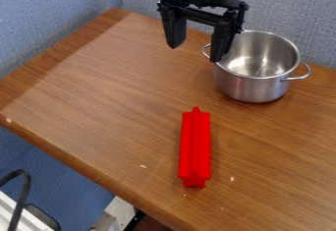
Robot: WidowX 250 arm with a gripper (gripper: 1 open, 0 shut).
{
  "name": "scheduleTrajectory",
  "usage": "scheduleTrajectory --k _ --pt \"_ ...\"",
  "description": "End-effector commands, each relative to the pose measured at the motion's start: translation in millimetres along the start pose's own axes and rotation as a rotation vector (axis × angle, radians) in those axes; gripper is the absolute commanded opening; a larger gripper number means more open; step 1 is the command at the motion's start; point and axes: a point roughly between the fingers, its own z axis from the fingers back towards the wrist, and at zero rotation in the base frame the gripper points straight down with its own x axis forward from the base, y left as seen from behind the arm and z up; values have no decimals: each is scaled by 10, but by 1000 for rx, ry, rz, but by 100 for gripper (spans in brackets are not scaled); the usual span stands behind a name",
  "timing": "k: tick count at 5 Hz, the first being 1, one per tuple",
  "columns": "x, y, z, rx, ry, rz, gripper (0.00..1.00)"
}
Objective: Put the red object in the metal pot
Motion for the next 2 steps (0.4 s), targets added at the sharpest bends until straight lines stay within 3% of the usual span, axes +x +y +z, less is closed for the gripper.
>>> scheduleTrajectory --k 1,2 --pt "-47 -26 5 0 20 -31 100" --pt "-106 -58 10 0 39 -65 100"
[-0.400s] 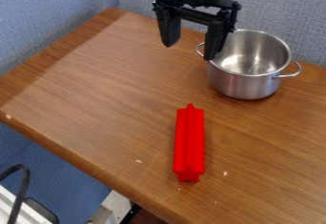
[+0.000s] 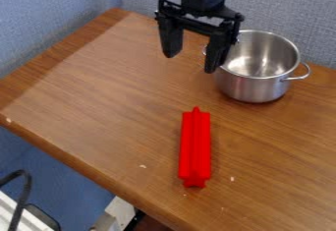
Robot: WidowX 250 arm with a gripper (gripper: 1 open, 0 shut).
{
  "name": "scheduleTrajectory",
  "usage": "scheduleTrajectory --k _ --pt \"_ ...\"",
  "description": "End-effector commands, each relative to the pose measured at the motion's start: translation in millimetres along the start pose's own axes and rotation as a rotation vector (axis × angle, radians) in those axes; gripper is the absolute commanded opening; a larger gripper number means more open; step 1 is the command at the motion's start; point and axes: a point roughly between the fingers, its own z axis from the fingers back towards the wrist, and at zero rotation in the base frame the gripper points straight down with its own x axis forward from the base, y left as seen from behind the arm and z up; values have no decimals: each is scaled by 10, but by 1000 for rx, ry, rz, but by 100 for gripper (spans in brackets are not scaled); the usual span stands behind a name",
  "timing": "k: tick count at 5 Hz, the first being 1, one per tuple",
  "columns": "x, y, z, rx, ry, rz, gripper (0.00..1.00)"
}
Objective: Put the red object in the metal pot
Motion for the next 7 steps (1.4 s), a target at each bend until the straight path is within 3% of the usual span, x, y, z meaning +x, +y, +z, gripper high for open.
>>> scheduleTrajectory --k 1,2,3,4,5,7 --pt "-411 -331 222 31 -35 -171 100" --pt "-733 -562 328 38 -32 -224 100" --pt "-952 -713 364 56 -19 -246 100" --pt "-1072 -861 333 56 -19 -254 100" --pt "-1042 -963 246 78 -12 -247 100" --pt "-960 -1022 -161 118 -5 -291 100"
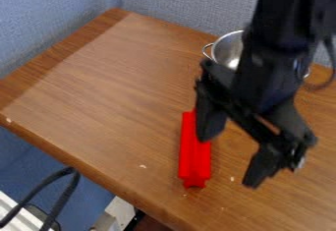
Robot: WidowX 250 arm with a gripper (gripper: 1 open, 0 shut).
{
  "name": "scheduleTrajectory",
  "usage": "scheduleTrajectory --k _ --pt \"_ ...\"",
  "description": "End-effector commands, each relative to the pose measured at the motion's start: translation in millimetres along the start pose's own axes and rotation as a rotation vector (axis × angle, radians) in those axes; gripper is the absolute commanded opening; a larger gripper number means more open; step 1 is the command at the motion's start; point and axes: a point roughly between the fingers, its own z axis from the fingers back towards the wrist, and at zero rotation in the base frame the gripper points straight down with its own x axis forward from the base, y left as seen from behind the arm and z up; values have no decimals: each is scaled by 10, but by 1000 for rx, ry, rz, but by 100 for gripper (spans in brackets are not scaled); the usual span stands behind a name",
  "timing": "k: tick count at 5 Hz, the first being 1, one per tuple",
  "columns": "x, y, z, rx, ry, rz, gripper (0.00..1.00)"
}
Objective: Put the red object in the metal pot
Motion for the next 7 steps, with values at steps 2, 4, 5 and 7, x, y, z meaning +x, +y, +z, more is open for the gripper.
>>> scheduleTrajectory --k 2,4,5,7 --pt "-19 39 -262 -28 -10 103 100" --pt "-101 285 -203 0 -19 145 100" --pt "-87 327 -182 12 -25 139 100" --pt "-143 422 -242 24 -97 206 100"
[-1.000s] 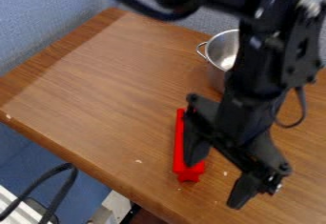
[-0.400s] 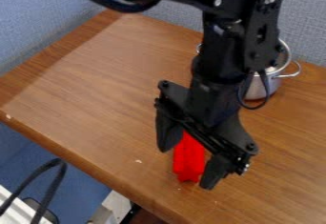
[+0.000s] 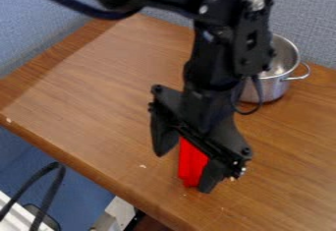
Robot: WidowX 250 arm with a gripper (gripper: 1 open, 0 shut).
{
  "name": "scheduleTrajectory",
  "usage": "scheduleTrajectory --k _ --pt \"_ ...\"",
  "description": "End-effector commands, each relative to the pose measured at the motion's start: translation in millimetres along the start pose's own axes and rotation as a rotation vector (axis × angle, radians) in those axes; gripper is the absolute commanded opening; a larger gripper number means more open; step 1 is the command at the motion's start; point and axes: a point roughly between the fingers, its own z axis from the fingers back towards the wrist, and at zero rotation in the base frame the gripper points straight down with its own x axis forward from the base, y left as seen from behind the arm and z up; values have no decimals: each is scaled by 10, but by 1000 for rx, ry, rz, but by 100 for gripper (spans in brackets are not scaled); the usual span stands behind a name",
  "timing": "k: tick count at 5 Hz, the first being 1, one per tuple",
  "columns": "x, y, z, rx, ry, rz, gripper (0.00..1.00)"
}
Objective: Put the red object in the metal pot
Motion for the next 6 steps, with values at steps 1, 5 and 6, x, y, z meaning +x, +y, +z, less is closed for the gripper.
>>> scheduleTrajectory --k 1,5,6 --pt "70 82 -25 -8 -77 20 100" --pt "193 128 -121 -23 -175 126 100" --pt "212 103 -227 -29 -191 158 100"
